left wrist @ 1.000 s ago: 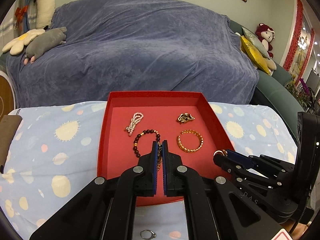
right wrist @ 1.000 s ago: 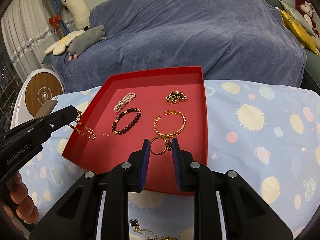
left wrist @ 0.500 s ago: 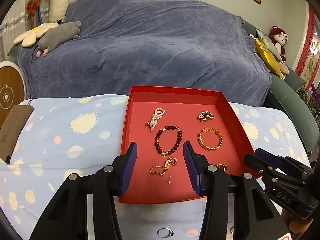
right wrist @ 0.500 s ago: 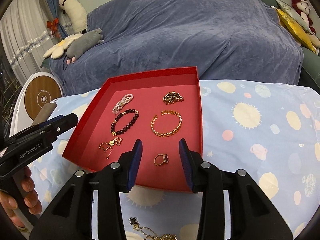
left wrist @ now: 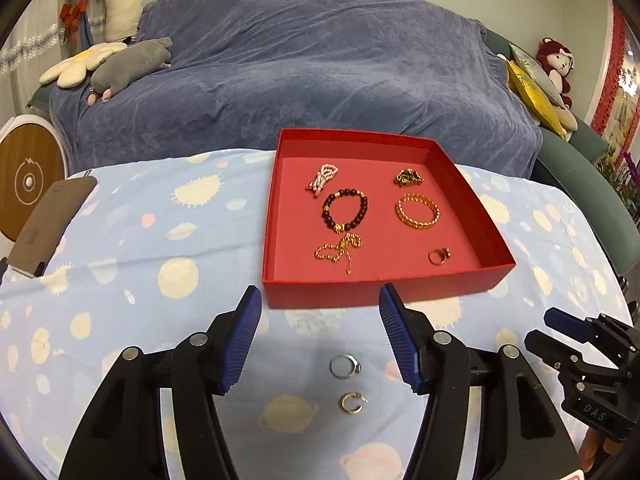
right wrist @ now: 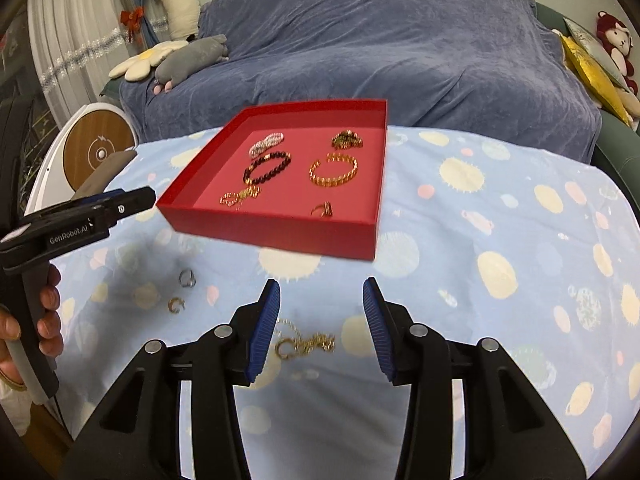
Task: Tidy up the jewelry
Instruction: 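Withdraw both tools from the box toward the remaining rings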
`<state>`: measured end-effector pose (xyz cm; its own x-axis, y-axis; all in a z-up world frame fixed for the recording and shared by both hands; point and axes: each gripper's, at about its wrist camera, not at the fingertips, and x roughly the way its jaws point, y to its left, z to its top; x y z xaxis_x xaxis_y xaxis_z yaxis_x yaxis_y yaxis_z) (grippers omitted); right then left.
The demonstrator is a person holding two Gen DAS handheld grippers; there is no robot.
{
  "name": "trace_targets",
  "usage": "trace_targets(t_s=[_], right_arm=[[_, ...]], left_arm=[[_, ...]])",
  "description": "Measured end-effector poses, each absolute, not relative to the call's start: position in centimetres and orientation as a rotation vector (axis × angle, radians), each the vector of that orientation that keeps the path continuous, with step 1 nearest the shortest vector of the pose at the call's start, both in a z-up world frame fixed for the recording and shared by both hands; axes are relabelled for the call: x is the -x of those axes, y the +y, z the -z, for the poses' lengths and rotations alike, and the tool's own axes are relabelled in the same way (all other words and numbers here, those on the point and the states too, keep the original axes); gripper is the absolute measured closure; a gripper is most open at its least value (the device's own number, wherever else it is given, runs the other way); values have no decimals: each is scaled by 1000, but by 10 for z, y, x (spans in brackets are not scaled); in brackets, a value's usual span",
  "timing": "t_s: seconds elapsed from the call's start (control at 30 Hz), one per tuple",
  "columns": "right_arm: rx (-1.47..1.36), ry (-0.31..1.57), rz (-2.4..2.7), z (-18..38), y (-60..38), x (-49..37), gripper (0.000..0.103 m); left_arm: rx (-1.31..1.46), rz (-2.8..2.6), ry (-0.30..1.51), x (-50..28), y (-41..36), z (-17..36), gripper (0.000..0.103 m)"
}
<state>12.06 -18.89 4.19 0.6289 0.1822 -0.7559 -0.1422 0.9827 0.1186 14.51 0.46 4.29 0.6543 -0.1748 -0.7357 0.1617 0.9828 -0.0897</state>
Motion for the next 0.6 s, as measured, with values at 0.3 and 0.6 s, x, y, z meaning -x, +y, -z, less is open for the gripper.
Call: trace_targets(t_s=[0.3, 0.6], right_arm=[[-186, 946, -180, -10, -201, -94, 61], [-220, 984, -223, 6, -190, -115, 61]], left_arm=[[11, 197, 925, -104, 8, -5, 44], [20, 215, 944, -108, 8, 6, 44]])
